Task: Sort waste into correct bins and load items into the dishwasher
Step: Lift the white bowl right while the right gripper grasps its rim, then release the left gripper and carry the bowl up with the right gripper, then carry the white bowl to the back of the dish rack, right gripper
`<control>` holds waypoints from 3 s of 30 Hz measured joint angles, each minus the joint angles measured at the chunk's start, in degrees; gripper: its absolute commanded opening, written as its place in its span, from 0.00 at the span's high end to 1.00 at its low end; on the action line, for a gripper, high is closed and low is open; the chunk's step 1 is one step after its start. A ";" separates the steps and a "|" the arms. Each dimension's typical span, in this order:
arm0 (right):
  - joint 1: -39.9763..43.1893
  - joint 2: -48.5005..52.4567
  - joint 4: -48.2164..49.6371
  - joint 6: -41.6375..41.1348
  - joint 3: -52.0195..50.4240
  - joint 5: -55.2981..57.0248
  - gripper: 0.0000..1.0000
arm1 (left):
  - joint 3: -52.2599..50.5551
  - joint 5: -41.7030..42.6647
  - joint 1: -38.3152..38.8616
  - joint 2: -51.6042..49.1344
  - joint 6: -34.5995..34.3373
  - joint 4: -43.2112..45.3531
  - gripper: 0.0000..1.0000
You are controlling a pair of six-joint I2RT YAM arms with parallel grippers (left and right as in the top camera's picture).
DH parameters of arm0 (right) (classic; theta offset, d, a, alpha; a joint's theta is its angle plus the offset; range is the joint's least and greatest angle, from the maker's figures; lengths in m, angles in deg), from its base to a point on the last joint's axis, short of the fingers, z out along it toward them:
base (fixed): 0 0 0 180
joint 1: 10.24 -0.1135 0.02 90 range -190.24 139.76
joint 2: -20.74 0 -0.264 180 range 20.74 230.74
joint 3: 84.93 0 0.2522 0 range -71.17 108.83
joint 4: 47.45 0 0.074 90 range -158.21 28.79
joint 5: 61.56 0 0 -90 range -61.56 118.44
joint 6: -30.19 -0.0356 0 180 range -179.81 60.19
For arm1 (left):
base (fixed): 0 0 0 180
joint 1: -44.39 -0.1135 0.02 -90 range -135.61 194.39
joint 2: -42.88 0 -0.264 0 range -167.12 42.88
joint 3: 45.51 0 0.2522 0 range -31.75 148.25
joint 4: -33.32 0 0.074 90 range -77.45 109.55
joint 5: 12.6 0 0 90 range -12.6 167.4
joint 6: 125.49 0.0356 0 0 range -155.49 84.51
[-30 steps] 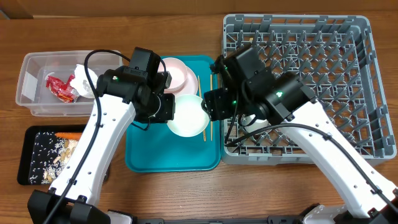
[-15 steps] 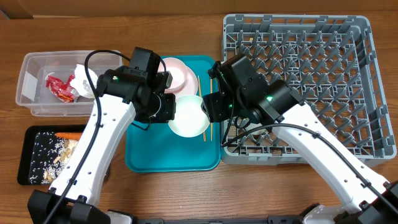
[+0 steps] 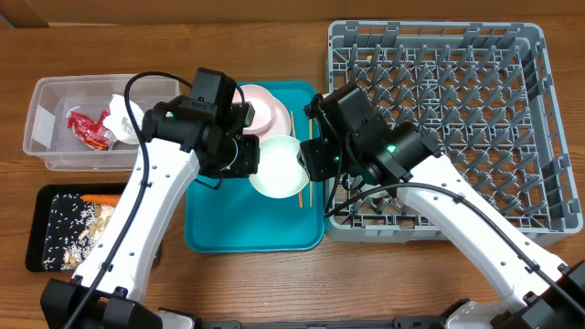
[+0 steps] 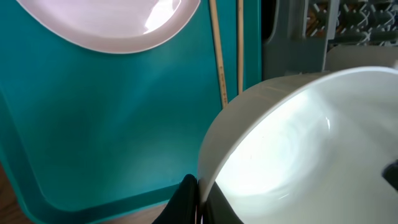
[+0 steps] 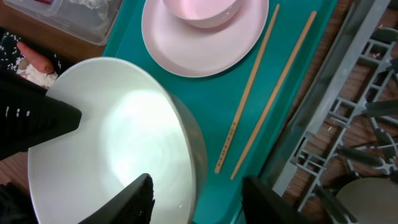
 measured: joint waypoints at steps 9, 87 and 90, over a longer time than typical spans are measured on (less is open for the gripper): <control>-0.46 0.92 -0.15 -0.13 -0.28 -0.02 0.65 | 0.00 0.20 0.00 0.00 -0.02 1.53 0.95; 20.04 18.45 62.18 61.48 -0.81 40.68 0.96 | 14.62 5.49 -0.55 0.46 0.42 15.02 0.00; 20.63 19.71 63.87 70.82 -0.81 40.79 0.96 | 14.62 5.49 -0.55 0.46 0.42 15.02 0.00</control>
